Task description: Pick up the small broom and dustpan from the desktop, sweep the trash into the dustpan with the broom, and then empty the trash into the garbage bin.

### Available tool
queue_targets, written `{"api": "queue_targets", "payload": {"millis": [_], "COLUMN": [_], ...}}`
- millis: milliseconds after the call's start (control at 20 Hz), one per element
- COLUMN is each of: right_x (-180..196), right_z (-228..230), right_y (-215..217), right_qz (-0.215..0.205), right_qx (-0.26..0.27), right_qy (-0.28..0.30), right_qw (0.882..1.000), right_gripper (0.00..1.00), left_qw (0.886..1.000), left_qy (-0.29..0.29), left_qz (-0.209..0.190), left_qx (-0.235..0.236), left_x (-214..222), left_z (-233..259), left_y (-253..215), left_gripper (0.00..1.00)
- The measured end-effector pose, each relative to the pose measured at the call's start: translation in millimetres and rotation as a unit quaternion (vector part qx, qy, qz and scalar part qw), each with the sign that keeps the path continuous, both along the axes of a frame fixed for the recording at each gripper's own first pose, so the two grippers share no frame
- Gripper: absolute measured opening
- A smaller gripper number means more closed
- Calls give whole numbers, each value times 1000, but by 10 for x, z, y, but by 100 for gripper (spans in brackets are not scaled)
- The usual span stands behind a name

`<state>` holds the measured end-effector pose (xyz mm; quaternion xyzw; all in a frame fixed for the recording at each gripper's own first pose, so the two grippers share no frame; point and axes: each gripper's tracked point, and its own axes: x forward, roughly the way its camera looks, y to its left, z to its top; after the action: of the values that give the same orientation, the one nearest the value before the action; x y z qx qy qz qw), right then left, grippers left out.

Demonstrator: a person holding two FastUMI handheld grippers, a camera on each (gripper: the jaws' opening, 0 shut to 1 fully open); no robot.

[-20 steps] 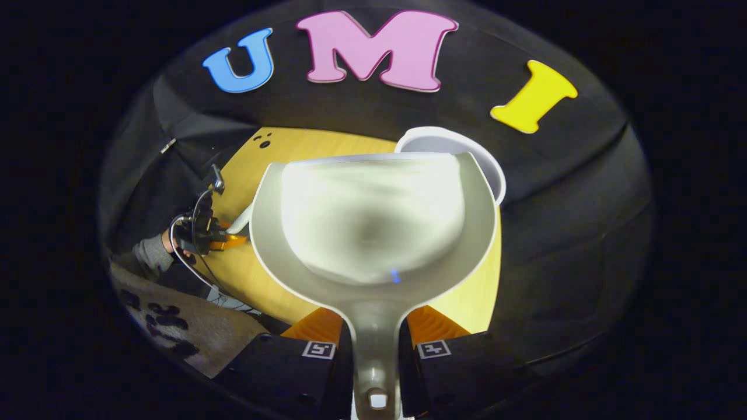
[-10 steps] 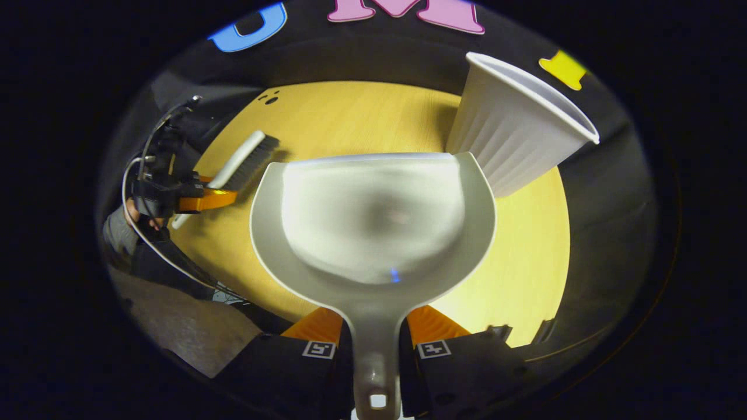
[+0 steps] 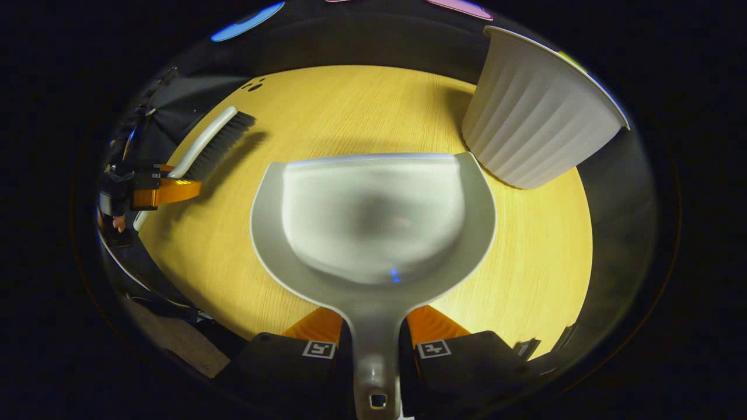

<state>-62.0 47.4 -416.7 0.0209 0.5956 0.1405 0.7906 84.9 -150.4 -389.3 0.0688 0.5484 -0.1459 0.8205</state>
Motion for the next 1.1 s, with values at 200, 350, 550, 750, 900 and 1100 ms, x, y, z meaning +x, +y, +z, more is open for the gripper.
{"api": "queue_targets", "payload": {"millis": [200,350,550,750,900,1100], "right_x": [22,33,-9,1,-1,-3], "right_z": [-107,-187,-285,-277,-251,-250], "right_y": [15,-1,46,89,91,79], "right_qz": [-16,-20,-15,-21,-26,-27], "right_qx": [-1,0,-1,13,22,24], "right_qy": [6,15,26,27,30,31], "right_qw": [1000,1000,1000,999,999,999], "right_gripper": [36,37,34,36,43,44], "left_qw": [1000,999,999,998,997,996], "left_qy": [3,10,25,39,43,51], "left_qz": [5,8,9,9,4,-7], "left_qx": [17,29,46,57,62,74], "left_x": [8,22,23,-10,9,3], "left_z": [-54,-119,-190,-213,-261,-243], "left_y": [25,40,31,20,52,32], "left_gripper": [25,25,24,25,25,27]}}
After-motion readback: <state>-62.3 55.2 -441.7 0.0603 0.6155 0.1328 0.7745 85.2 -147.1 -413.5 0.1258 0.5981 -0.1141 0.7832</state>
